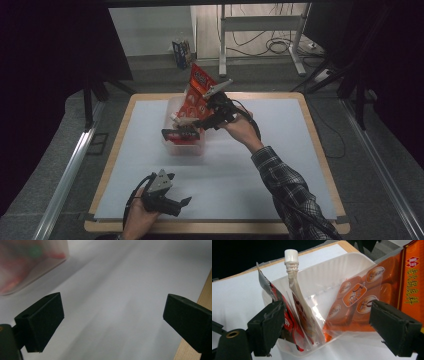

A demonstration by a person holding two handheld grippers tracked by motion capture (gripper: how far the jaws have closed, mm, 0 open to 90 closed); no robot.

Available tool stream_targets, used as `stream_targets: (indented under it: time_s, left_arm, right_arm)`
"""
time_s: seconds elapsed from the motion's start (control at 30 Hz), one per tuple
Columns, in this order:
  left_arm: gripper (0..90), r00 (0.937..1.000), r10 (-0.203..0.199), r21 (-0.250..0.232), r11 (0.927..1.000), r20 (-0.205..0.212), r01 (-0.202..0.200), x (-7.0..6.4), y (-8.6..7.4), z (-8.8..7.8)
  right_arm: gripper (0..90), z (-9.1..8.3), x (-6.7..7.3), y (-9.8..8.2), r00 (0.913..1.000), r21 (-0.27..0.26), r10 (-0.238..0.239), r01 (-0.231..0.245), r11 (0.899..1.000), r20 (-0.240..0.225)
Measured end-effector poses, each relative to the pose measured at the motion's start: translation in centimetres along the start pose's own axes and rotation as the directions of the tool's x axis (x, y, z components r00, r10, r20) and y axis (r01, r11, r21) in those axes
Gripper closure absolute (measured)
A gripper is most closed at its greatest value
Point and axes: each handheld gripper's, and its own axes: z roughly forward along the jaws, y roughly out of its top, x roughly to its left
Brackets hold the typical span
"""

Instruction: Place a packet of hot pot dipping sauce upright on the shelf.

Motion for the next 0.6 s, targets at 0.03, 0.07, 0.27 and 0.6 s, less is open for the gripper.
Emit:
stream_targets:
  time_s: [0.03, 0.07, 0.27, 0.6]
  left_arm:
    - [3.1, 1.0000, -0.001, -0.001, 1.0000, 0.000, 0.001, 0.0, 0.0, 0.0]
    - [3.1, 1.0000, -0.004, -0.004, 1.0000, 0.000, 0.004, 0.0, 0.0, 0.0]
    - [3.0, 1.0000, -0.005, -0.006, 1.0000, 0.000, 0.005, 0.0, 0.0, 0.0]
    - [1.7, 0.9999, -0.012, -0.017, 0.9998, 0.006, 0.012, 0.1, 0.0, 0.0]
  right_arm:
    - [12.9, -0.2, 0.0, -0.1, 1.0000, -0.003, 0.005, -0.005, 1.000, -0.001]
    - [12.6, -0.3, -0.1, -0.1, 1.0000, -0.006, 0.009, -0.009, 1.000, -0.003]
    - [10.3, -1.1, -0.2, -0.8, 0.9996, -0.022, 0.027, -0.027, 0.999, -0.006]
    - [9.3, -2.6, -0.1, -1.7, 0.9988, -0.048, 0.049, -0.049, 0.998, 0.002]
